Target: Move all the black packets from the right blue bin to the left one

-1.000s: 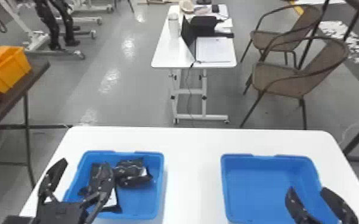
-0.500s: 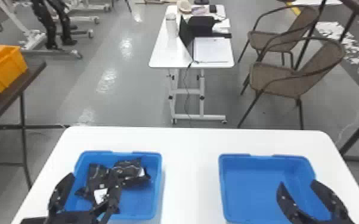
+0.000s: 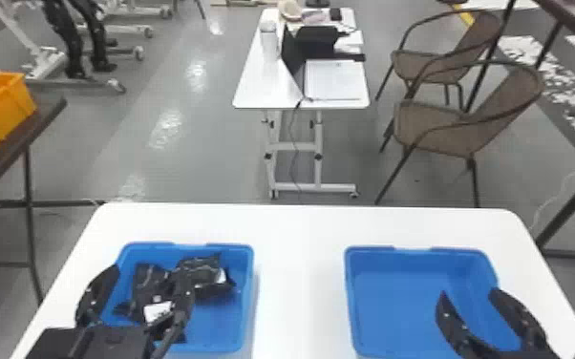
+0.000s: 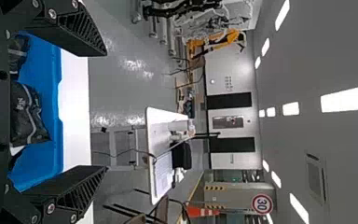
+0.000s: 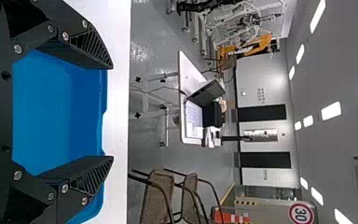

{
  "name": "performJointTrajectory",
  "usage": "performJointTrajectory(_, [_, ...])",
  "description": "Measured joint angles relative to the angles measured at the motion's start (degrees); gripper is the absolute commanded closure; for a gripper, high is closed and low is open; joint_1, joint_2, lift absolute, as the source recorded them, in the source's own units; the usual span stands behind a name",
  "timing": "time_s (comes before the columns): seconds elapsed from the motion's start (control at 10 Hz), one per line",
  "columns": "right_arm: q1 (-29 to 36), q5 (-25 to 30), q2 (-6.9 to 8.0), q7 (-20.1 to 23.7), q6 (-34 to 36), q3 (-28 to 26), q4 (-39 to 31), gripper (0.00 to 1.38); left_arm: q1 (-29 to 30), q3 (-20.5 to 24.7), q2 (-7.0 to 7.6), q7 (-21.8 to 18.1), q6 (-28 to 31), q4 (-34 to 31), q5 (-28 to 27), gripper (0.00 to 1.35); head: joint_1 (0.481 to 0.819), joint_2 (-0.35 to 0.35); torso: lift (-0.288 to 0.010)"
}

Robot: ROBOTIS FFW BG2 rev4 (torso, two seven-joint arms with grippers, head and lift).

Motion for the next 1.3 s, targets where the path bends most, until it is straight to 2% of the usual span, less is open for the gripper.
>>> performJointTrajectory(0.4, [-0.7,0.1,0.00,0.0,-1.2,0.3,0.5,0.37,-1.1,0.2,-0.60,-0.1,-1.2,0.0,-1.4,0.17,0.695,0.055,0.000])
performJointTrajectory(1.3, [-1.0,-1.2,0.00,0.3,-3.3,0.5,2.2,0.37,-1.4,0.7,-0.51,-1.2,-1.9,0.2,-1.4,0.17,0.695,0.057,0.000])
